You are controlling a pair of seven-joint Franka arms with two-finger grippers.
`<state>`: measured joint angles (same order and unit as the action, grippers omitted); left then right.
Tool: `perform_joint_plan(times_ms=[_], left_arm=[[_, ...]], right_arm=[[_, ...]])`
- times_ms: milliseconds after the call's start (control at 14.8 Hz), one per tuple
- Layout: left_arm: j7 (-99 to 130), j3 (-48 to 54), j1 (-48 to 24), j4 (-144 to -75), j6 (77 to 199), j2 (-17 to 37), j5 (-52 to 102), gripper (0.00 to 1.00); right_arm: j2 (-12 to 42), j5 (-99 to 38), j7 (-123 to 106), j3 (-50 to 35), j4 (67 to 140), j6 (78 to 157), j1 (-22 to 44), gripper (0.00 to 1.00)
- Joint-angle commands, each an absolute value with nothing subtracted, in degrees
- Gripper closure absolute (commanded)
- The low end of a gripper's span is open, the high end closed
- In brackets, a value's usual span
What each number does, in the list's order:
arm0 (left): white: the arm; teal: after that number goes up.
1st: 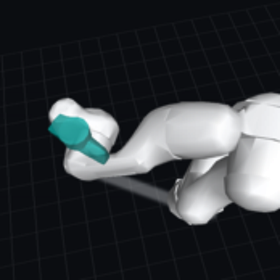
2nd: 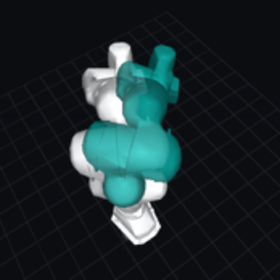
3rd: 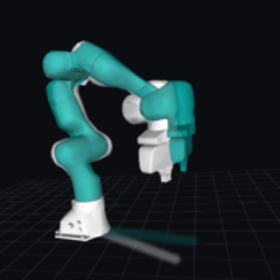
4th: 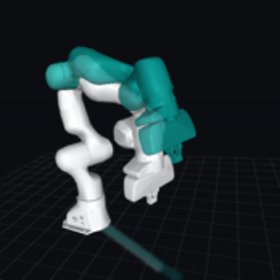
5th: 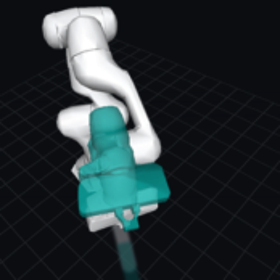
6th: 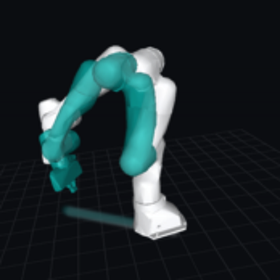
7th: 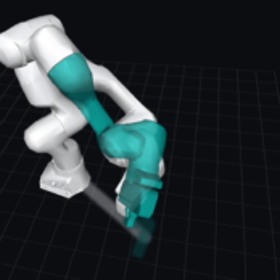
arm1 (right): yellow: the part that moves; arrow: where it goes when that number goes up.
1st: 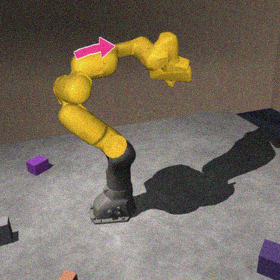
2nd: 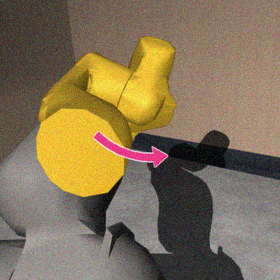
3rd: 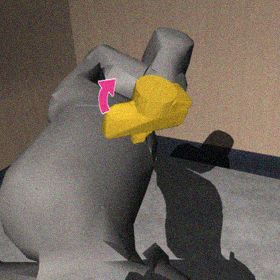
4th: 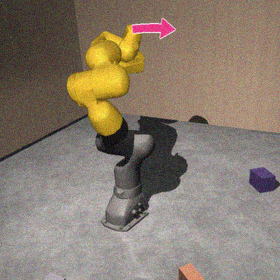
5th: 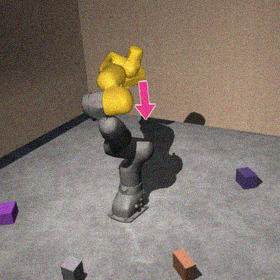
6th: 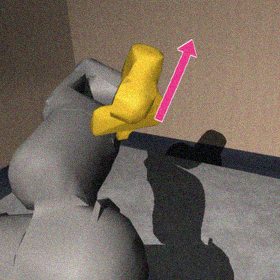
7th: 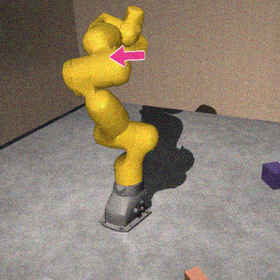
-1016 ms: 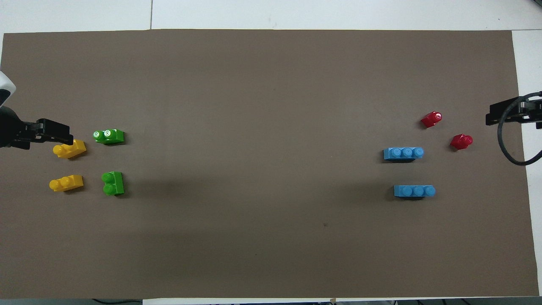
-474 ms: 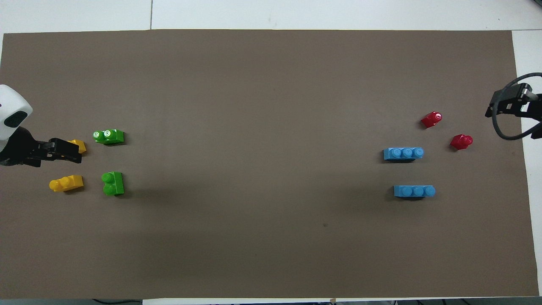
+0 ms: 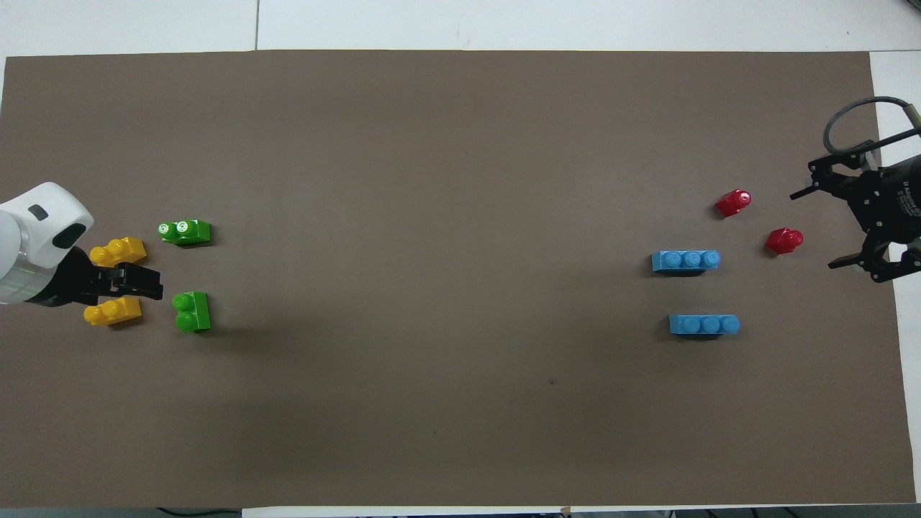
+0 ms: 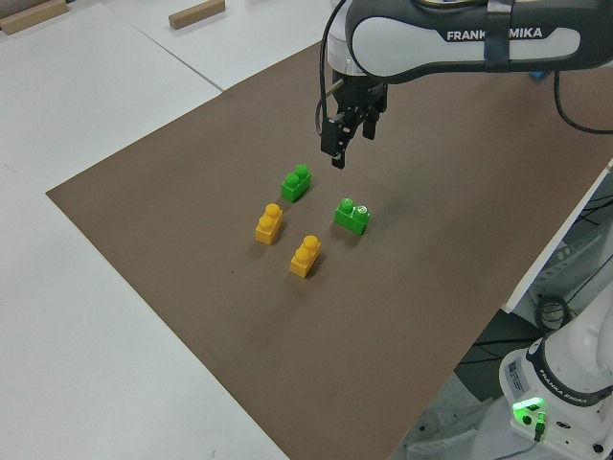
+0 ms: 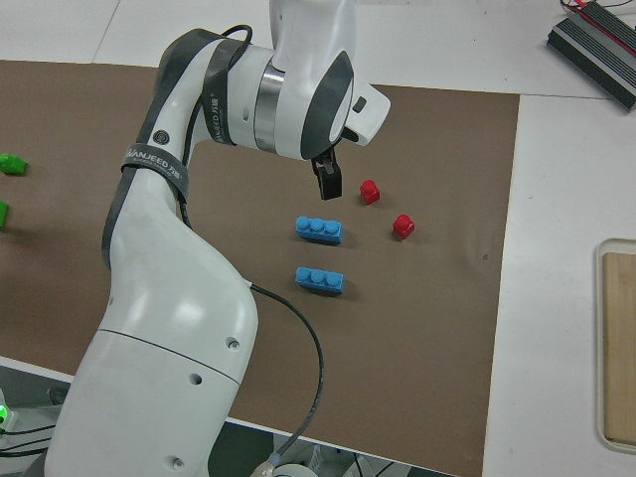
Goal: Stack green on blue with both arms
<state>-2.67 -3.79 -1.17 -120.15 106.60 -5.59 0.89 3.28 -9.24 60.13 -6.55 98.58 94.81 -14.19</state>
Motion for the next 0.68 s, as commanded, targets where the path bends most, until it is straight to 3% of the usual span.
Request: perform_joint_plan(times_ms=[0,610], left_arm=[[-2.72,-3.43,-1.32,-125.32,109.68,-8.96,0.53,0.00],[-1.41,-3.43,-1.58,-132.18,118.73,-8.88,0.53,0.00]], right_arm=[[7.20,-12.30,65.54,-7.03,98.96,97.28,-16.43,0.01],[8.26,-18.81,72.51,-7.12,110.21,109.58,-17.49,0.01]])
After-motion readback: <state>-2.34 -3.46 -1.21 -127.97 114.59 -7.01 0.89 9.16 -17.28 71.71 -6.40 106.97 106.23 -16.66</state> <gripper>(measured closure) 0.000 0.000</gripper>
